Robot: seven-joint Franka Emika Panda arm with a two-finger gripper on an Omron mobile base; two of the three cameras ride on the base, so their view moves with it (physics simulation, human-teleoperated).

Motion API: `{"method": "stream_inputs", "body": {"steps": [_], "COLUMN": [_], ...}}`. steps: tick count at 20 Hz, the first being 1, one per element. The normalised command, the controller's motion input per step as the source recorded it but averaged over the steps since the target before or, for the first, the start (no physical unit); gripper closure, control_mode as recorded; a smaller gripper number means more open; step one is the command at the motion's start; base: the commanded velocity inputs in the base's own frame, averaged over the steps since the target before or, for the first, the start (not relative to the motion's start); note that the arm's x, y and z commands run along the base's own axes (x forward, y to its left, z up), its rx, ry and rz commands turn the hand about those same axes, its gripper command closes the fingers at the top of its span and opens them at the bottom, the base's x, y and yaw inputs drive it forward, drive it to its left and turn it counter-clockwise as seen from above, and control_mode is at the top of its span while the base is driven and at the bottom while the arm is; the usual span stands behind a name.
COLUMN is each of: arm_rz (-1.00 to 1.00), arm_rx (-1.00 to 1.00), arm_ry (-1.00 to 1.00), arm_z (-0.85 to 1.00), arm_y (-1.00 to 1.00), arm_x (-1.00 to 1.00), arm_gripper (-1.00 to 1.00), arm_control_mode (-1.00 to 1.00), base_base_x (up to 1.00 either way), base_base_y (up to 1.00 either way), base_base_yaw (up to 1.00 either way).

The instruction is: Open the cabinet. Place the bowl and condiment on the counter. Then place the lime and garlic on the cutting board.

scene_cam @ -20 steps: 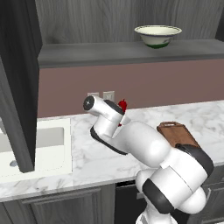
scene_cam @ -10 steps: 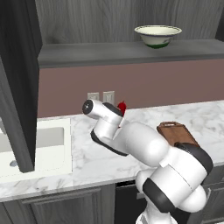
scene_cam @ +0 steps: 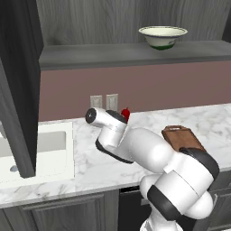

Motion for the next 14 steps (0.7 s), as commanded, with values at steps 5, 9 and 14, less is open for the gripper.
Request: {"method": "stream_inputs", "body": {"steps": [5, 9, 14], "arm_rz": [0.0, 0.0, 0.0], "arm_rx": [0.0, 0.0, 0.0], "arm_ry": [-0.01, -0.01, 0.0], "arm_z": [-0.15, -0.16, -0.15], "arm_y": [0.0, 0.0, 0.0], "arm_x": [0.0, 0.0, 0.0], "arm_gripper": [1.0, 1.0, 1.0], "arm_control_mode": [-1.0, -1.0, -1.0], "base_base_x": [0.0, 0.0, 0.0], "base_base_y": [0.0, 0.0, 0.0], "base_base_yaw": [0.0, 0.0, 0.0]}}
